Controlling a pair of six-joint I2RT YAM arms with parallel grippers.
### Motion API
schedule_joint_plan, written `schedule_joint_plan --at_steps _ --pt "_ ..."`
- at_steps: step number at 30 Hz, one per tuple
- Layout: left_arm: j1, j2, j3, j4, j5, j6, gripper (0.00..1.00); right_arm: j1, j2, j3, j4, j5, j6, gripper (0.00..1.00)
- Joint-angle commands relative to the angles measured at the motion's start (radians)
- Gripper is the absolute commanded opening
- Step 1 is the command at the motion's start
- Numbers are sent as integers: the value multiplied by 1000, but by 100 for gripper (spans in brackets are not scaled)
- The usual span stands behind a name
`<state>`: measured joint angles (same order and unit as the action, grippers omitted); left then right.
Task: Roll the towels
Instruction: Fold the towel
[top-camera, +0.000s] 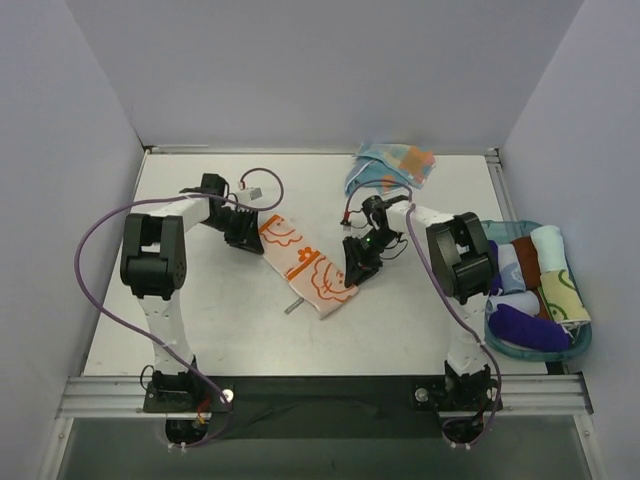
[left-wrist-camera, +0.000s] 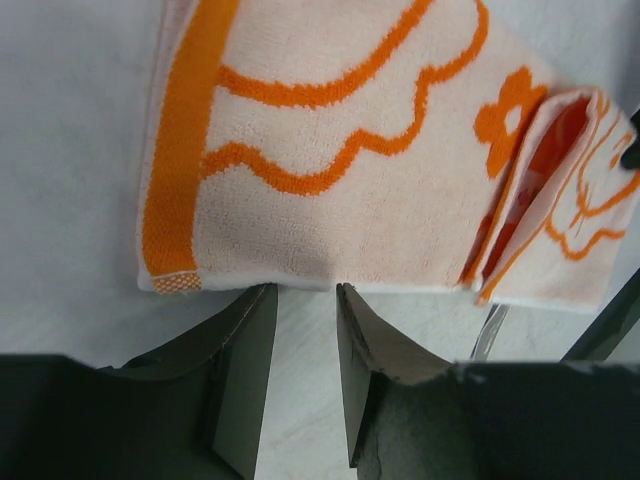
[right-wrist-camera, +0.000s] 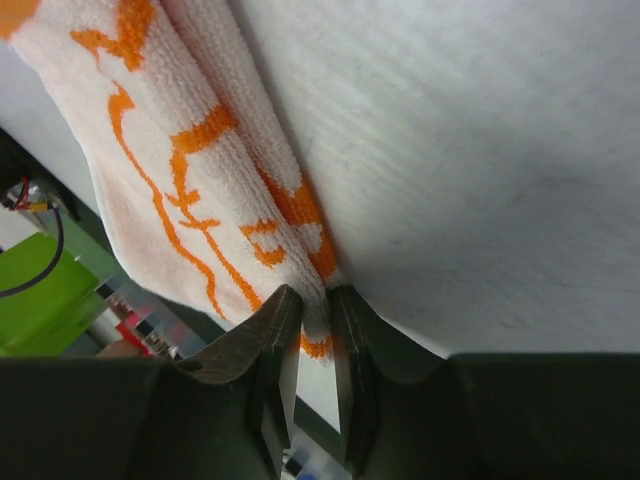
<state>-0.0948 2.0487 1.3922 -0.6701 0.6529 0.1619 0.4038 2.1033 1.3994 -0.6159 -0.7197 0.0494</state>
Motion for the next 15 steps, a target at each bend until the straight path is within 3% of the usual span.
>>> schedule_joint_plan --at_steps 1,6,8,10,15 --pt "-28 83 116 69 56 -13 41 49 -40 -69 14 -66 62 20" --pt "-106 200 261 73 91 -27 39 158 -58 -93 31 -135 135 27" --pt "-109 215 323 72 112 -50 43 164 -86 -96 28 -159 159 44" --pt "-91 202 341 72 160 -41 51 149 -138 -114 24 -167 178 55" --pt "-10 -11 262 73 220 22 63 20 -244 -132 -16 -113 143 54"
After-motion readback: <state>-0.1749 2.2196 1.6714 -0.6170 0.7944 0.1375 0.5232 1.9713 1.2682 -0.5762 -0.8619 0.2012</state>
